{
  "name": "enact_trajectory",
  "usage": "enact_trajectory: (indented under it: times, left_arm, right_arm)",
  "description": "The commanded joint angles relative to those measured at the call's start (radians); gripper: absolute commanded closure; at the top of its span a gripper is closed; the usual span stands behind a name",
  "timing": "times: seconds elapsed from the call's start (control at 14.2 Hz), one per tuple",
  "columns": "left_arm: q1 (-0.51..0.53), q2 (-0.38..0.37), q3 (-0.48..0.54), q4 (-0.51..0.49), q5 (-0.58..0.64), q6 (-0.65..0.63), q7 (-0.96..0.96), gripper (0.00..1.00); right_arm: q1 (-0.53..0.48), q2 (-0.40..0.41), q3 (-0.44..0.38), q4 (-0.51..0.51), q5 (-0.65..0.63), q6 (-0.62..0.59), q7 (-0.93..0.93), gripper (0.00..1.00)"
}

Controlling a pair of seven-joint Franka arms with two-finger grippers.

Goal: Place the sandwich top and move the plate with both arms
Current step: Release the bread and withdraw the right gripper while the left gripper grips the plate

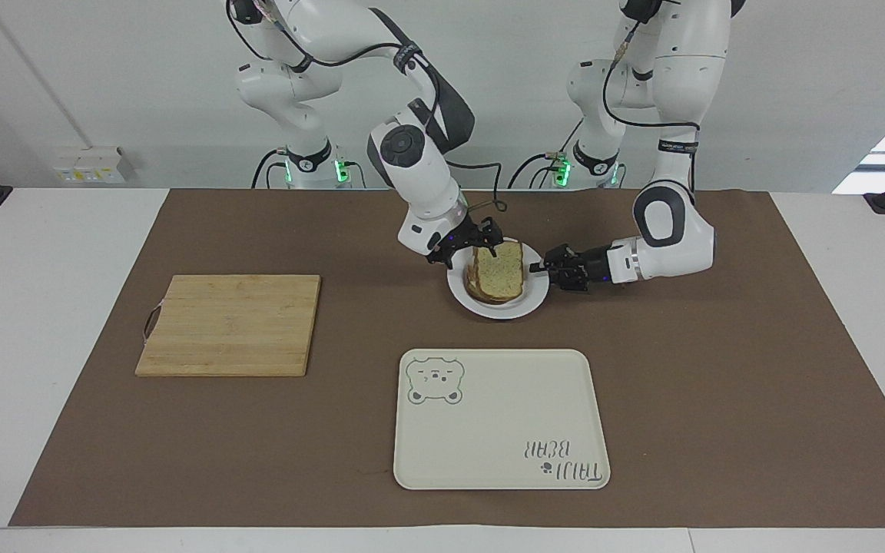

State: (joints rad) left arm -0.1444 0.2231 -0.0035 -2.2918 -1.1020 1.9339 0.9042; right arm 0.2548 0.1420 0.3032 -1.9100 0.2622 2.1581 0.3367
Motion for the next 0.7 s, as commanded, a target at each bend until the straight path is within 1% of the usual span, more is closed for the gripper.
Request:
enact_trajectory:
  times: [0.0,0.14,0.42,0.63]
  left_arm:
    - [-0.024,-0.024,0.013,-0.031,-0.029,0.026,0.016,0.89]
    - [-0.024,-0.024,0.013,-0.031,-0.029,0.026,0.016,1.00]
    - [-0.024,-0.024,0.013,-0.031,-0.029,0.028,0.015,1.00]
    - [-0.021,-0.025,0.013,-0.031,-0.029,0.025,0.002,1.00]
  right_arm:
    - [-0.049,-0.053,0.007,-0.003,-0.053,-0.037,-0.001,0.00]
    - [-0.072,-0.064,0.005,0.021,-0.092,-0.066,0.002,0.00]
    - [-0.133,-0.084,0.004,0.074,-0.205,-0.121,0.004,0.00]
    - [-0.176,-0.107,0.004,0.078,-0.210,-0.135,0.004,0.00]
